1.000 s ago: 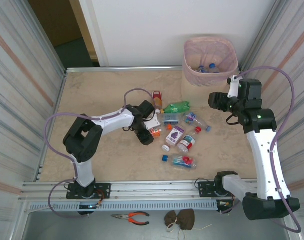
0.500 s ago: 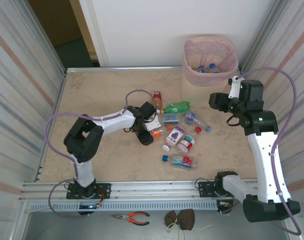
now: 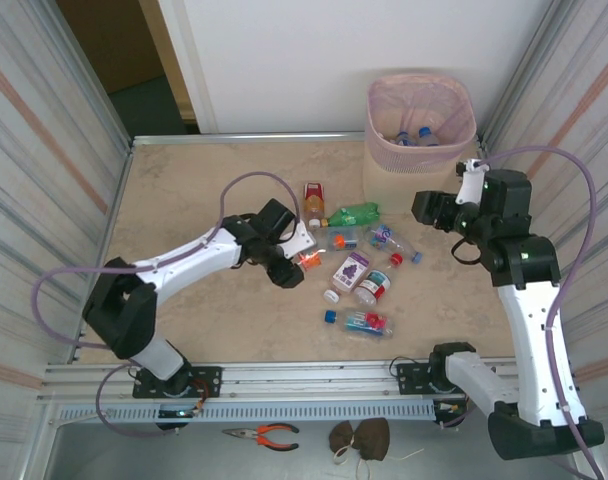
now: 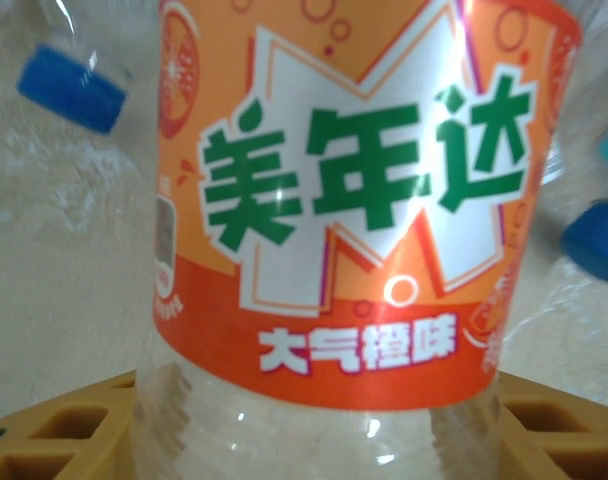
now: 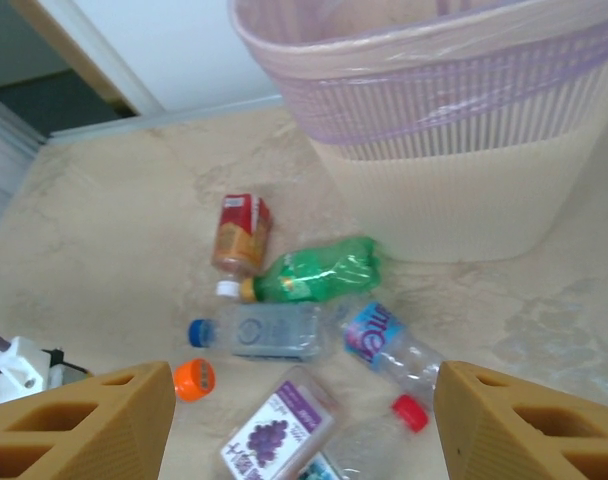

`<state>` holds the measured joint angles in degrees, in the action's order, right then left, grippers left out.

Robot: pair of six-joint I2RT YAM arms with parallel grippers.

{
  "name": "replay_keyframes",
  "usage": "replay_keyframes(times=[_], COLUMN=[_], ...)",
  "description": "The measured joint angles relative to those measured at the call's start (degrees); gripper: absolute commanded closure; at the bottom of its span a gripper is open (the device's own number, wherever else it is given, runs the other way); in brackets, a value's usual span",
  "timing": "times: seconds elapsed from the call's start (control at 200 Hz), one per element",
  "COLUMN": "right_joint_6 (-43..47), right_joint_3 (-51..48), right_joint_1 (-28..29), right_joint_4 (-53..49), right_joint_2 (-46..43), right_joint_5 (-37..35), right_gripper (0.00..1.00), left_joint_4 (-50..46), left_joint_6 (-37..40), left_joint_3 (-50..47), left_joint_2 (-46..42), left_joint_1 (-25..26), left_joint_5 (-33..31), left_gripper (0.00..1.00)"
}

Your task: Put the plastic bottles in the bin

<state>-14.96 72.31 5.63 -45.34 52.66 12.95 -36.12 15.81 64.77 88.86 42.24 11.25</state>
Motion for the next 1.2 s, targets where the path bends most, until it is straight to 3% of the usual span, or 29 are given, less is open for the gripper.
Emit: replay_keyframes(times=[0.381,0.651,0.957,1.202], right_joint_6=[-12.6,-16.8,-17.6,-17.4], right_joint_3=[-9.2,-10.1,-10.1,-10.1], right_joint_1=[3.3,10.1,18.1,21.0], right_joint_4=[18.6,30.2,36.7,36.9], right_joint_2=[-7.2,-6.3,-2.2,0.0], right_joint_5=[11.4,14.4,13.9,12.7], right_gripper=[0.32,0.32,0.39,0.51], left_joint_4=[11.8,22.1,27.3,29.1], left_joint_6=[-7.0,-13.9,-18.1,-19.4], left_joint_3=[-1.8,-1.9,-1.9,-1.9], left_joint_2=[-11.7,-14.2,-14.2,-14.2], left_joint_1=[0.2,0.2,0.2,0.2], left_joint_5=[14.9,24.9,29.6,30.8], left_gripper=[0.49,0.49,0.49,0.49])
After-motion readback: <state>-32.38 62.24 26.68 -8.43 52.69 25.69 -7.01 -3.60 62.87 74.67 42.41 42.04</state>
